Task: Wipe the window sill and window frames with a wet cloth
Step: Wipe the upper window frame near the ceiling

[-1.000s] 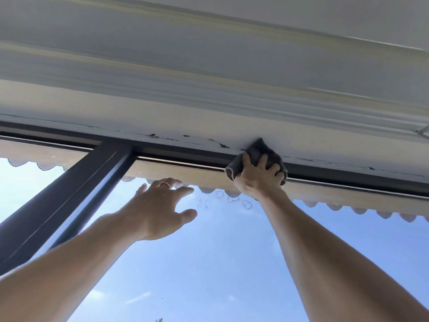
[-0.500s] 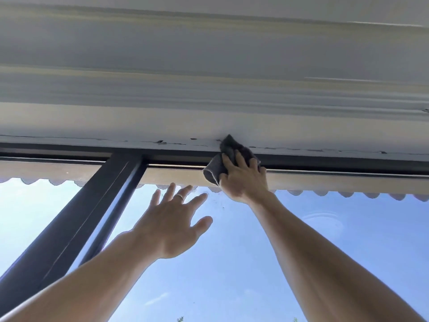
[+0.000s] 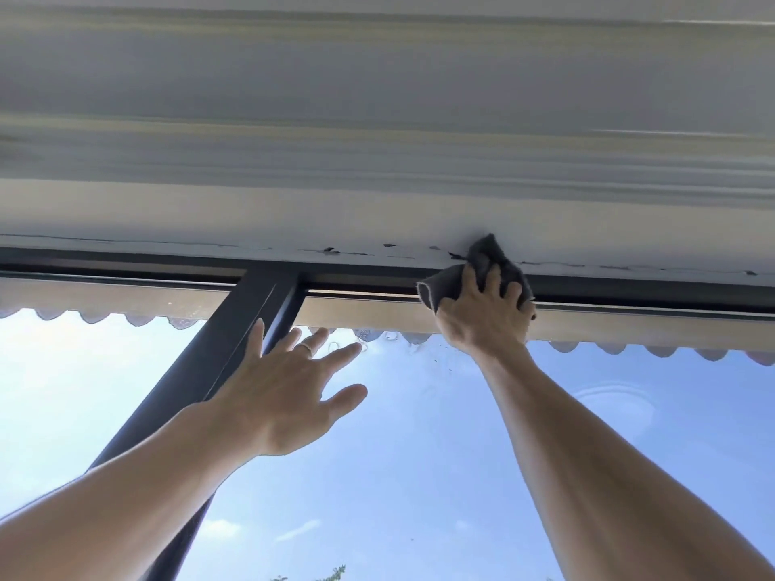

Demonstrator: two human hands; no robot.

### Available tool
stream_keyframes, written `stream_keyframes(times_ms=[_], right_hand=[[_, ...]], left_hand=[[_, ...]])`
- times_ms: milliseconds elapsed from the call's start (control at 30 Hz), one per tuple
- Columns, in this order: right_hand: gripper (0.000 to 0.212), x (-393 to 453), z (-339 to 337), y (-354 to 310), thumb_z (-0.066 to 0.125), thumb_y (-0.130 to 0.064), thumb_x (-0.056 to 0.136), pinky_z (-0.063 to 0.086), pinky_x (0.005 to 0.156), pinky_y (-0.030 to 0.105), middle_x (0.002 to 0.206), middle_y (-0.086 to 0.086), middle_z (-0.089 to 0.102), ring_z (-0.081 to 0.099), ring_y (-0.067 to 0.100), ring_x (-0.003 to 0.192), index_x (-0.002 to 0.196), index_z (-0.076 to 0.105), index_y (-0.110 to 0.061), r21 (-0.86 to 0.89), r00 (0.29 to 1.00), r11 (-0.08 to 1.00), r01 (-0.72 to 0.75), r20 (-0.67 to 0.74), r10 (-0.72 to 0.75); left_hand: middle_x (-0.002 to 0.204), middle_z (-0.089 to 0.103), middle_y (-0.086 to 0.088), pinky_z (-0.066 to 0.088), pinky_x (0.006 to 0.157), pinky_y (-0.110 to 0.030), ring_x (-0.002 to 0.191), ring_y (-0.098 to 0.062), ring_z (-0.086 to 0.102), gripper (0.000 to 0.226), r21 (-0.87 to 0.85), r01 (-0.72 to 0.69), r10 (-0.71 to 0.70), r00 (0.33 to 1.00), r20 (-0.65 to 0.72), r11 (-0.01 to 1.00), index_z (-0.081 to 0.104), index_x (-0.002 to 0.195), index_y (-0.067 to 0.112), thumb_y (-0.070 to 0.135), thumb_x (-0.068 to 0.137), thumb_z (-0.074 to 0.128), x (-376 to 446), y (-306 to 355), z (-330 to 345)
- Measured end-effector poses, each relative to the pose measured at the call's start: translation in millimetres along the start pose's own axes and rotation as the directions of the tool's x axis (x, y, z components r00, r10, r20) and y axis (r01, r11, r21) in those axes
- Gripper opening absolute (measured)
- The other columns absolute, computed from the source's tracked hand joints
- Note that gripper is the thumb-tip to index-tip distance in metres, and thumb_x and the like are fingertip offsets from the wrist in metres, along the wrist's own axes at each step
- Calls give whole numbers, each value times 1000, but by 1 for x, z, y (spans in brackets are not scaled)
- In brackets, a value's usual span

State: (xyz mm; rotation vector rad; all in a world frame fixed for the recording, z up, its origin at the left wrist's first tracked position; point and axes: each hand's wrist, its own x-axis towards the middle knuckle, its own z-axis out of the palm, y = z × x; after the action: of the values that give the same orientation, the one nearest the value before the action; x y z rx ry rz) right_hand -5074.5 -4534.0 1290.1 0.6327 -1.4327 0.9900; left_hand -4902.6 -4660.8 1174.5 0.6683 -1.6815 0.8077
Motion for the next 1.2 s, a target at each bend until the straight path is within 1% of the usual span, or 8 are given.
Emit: stream_keyframes(times_ms=[100,300,500,733,900,967,1133,1200], right_hand=[[65,2,-1,-3,34,-49,96,22,109,54,161,13,12,23,42,136,153,19,-22,-27,991,992,-125,-54,124],[63,-17,7,-76,34,-43,98,14,115,51,165,0,3,10,36,145,155,8,-36,-34,891,893,448,94,-444],[68,-10,0,-43,25,-56,98,30,103,48,154,18,24,31,40,130,151,25,-13,-127,997,991,-47,-64,40],[64,-21,8,-112,33,-36,97,19,113,48,164,5,9,16,34,143,156,11,-24,-21,906,909,417,85,-414],[63,-13,7,-69,30,-49,97,28,108,50,157,16,24,30,40,134,150,28,-16,-37,993,997,-74,-91,71],[60,-16,11,-88,29,-47,97,28,107,52,157,16,21,28,44,133,148,30,-14,18,989,992,-126,-81,127],[64,-40,25,-152,37,-37,96,19,112,50,163,2,9,15,39,141,155,14,-27,63,929,929,366,32,-368],[65,-31,18,-137,36,-33,97,21,113,48,163,0,10,15,34,144,156,10,-27,36,919,920,391,46,-392]], left_hand=[[164,0,5,-13,118,-51,151,-16,-3,57,-34,-22,22,1000,-6,999,4,150,53,64,96,22,3,-5,-3],[165,0,1,-13,119,-49,151,-17,-5,58,-23,-42,42,999,1,999,2,149,54,66,96,20,4,-6,-1],[164,7,1,-7,121,-46,151,-14,1,56,-43,-116,118,992,45,992,9,151,49,58,99,28,3,-15,-19],[163,10,8,-7,122,-39,149,-5,-5,60,-59,-83,76,991,-112,995,18,154,35,33,99,41,-20,-49,-23],[162,14,9,-3,122,-45,149,-6,0,70,-79,-27,21,997,-68,997,17,154,35,34,91,49,-32,-70,-28],[159,17,9,-1,121,-48,146,-6,12,70,-56,-58,55,997,-50,997,23,152,35,40,89,52,-30,-77,-32],[157,19,13,-3,121,-49,144,-4,15,70,-81,-78,72,995,-73,994,24,151,38,47,88,52,-28,-84,-26],[158,17,14,-6,121,-47,146,-2,7,67,-146,-67,54,994,-90,987,22,151,39,47,90,49,-33,-87,-20]])
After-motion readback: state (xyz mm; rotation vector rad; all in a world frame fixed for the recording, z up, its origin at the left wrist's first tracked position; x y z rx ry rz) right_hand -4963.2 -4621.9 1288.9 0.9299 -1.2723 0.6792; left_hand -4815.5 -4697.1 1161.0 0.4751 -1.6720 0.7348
